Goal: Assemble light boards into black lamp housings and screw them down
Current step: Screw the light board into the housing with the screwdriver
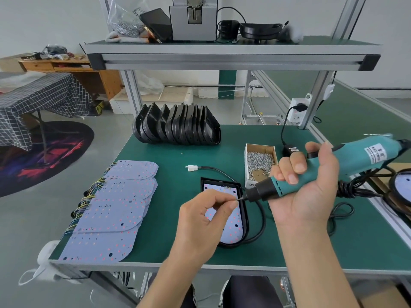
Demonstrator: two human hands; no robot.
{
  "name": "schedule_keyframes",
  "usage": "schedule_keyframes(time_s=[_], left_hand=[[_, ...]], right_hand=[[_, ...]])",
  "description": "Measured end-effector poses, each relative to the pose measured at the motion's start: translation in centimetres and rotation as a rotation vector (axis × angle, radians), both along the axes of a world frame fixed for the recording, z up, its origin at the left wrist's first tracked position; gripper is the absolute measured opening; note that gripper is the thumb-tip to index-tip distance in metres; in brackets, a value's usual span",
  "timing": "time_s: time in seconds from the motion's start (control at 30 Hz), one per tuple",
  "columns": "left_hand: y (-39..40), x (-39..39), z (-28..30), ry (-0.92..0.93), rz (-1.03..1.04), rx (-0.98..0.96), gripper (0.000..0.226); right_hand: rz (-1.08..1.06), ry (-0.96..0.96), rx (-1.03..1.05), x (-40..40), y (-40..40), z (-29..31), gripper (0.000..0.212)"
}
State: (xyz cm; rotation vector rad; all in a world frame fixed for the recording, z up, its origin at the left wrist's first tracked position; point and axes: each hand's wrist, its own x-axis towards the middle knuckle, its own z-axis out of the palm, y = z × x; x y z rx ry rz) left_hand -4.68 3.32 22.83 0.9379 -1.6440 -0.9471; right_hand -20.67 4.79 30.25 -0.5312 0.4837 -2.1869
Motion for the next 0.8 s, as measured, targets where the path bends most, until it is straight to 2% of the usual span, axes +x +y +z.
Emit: schedule_keyframes(time_s=[0.1, 0.2, 0.27, 0.37, 0.43, 0.57, 0.67, 0.8], left_hand=[[-0.5, 0.6, -1.0, -0.024, -0.021, 0.018, 0.031], [-1.1, 1.6, -2.2, 0.024, 0.208, 0.143, 0.042], [-1.7, 2.2, -3.0, -0.132, 0.327, 0.247, 0.043], [-2.4, 1.9, -4.4, -0.372, 0.282, 0.389, 0.043], [-2.8, 1.4, -4.8, -0.457, 0.251, 0.425, 0.048], [-3.4, 0.7, -5.1, -0.475, 0.156, 0.520, 0.042], [-3.5, 0.4, -5.3, -0.493, 0.164, 0.514, 0.034], [-3.5, 0.2, -5.2, -0.479, 0.184, 0.509, 0.030]], right_hand=[[-0.011, 0.019, 0.037, 0.0, -0.4, -1.1, 0.024], [-0.024, 0.048, 0.083, -0.1, -0.7, -2.5, 0.024], [-0.052, 0.093, 0.132, 0.1, -0.9, -3.5, 0.024], [-0.073, 0.147, 0.179, 0.6, -1.3, -5.1, 0.022], [-0.076, 0.171, 0.201, 1.0, -1.5, -6.0, 0.022], [-0.081, 0.214, 0.246, 1.4, -1.9, -7.2, 0.019], [-0.080, 0.232, 0.255, 1.5, -2.2, -7.9, 0.030], [-0.079, 0.256, 0.256, 1.4, -2.3, -8.6, 0.029]])
